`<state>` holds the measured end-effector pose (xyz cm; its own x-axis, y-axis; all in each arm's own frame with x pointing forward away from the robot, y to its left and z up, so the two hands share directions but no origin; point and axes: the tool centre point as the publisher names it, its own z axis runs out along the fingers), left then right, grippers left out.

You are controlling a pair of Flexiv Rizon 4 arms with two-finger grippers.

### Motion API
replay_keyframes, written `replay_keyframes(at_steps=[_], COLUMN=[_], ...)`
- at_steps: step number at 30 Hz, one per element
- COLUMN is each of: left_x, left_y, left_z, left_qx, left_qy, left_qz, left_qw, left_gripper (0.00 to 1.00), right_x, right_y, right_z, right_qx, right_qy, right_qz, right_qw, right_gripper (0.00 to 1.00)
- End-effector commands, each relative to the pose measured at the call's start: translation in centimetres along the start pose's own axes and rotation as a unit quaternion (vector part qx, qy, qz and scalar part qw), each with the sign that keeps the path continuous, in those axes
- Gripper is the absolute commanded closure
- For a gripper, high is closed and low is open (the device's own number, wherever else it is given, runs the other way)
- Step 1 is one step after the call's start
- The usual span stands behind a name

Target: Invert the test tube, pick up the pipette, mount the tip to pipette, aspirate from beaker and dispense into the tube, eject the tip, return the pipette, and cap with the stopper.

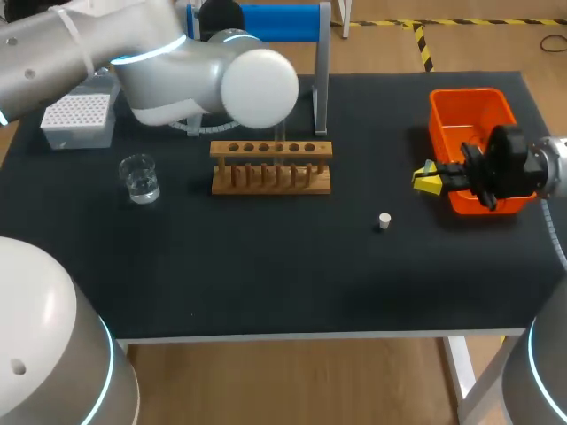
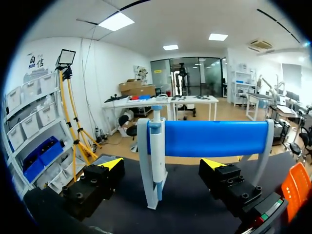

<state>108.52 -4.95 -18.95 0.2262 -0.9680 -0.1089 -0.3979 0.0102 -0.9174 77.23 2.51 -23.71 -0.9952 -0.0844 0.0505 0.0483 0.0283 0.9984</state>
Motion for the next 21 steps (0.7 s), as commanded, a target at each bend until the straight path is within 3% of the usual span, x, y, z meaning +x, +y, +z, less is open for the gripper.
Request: replay_keyframes(at_steps=[1,20,21], left_x=[-0.9,-0.1,-0.1], left_y=[-0.2,-0.9,-0.9], left_z=[0.1,2.6,2.7], left_qx=[-0.002,0.002,0.001], left_qy=[0.026,0.047,0.047], left_qz=[0.005,0.001,0.001], left_qw=[1.000,0.999,0.999], left_gripper=[0.00,0.00,0.11], right_x=[0.1,0.1,0.1], right_y=[0.0,0.0,0.0], right_z=[-0.1,-0.1,-0.1], right_qx=[0.001,0.001,0.001], right_qy=[0.000,0.000,0.000], right_qz=[0.000,0.000,0.000], right_qw=[1.000,1.000,1.000], right_gripper=[1.00,1.00,1.00])
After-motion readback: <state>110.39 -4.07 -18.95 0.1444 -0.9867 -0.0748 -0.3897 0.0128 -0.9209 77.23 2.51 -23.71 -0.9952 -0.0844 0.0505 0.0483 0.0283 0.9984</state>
